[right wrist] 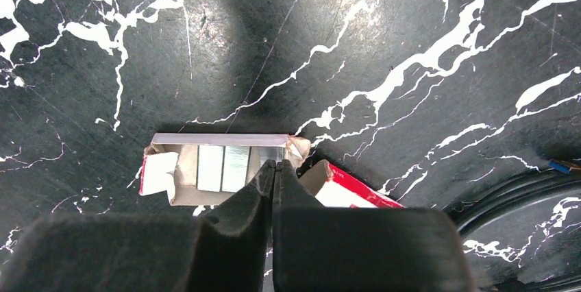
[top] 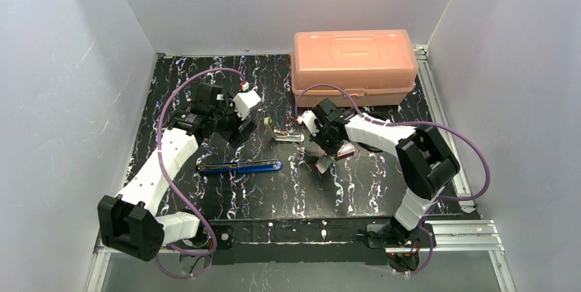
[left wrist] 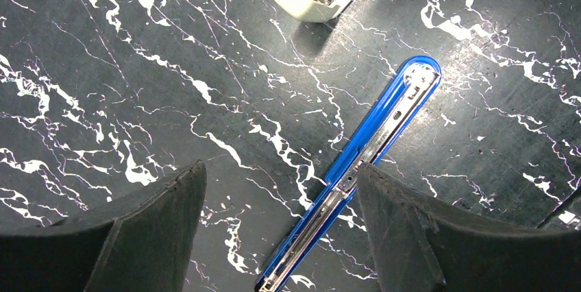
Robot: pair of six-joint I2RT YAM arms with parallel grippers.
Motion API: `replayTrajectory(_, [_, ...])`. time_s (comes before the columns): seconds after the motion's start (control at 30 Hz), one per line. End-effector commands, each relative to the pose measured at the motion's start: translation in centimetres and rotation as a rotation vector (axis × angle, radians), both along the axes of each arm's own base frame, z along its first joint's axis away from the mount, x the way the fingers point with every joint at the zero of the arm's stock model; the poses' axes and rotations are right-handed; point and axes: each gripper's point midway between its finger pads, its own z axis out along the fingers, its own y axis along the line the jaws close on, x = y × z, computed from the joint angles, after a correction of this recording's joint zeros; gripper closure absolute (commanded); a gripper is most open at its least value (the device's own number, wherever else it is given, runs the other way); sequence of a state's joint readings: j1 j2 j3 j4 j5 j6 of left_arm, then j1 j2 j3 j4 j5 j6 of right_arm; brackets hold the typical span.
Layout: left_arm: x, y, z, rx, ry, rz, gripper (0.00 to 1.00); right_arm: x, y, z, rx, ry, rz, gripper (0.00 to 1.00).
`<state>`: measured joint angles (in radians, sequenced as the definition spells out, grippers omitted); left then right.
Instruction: Load the staples into the stapler
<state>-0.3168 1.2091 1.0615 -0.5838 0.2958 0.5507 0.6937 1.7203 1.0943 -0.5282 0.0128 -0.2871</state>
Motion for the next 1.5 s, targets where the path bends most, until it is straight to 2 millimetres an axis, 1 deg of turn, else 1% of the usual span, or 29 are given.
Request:
replayTrajectory(0.0, [-0.2, 0.0, 0.4, -0.004, -0.006, -0.013, 0.21, 1.1, 0.8, 2.1, 0.039, -0.048, -0.007, 0.93])
replayTrajectory(0.07, [-0.2, 0.0, 0.4, -0.005, -0.004, -0.012, 0.21, 1.1, 0.6, 1.8, 0.025, -0.047, -0.003, 0.91])
replayTrajectory(0.3, [-0.3, 0.0, 0.3, -0.005, -0.003, -0.014, 0.21, 0.6, 0.2, 0.9, 0.007, -0.020, 0.005, 0.76])
replayTrajectory(0.43, [-0.2, 0.0, 0.4, -0.004, -0.005, -0.014, 0.21, 0.4, 0.1, 0.7, 0.004, -0.014, 0.009, 0.72])
replayTrajectory(0.7, [-0.3, -0.1, 0.4, -0.006, -0.004, -0.017, 0.21, 0.2, -0.1, 0.1, -0.011, -0.002, 0.016, 0.71])
replayTrajectory(0.9, [-0.3, -0.1, 0.2, -0.008, 0.000, -0.015, 0.21, -0.2, -0.3, -0.5, -0.017, 0.011, 0.016, 0.74])
replayTrajectory(1.27, [-0.3, 0.0, 0.3, -0.007, -0.003, -0.012, 0.21, -0.4, -0.4, -1.0, -0.022, 0.023, 0.017, 0.74])
replayTrajectory(1.47, [-0.4, 0.0, 0.2, -0.006, -0.002, -0.013, 0.21, -0.4, -0.5, -1.2, -0.026, 0.029, 0.019, 0.73])
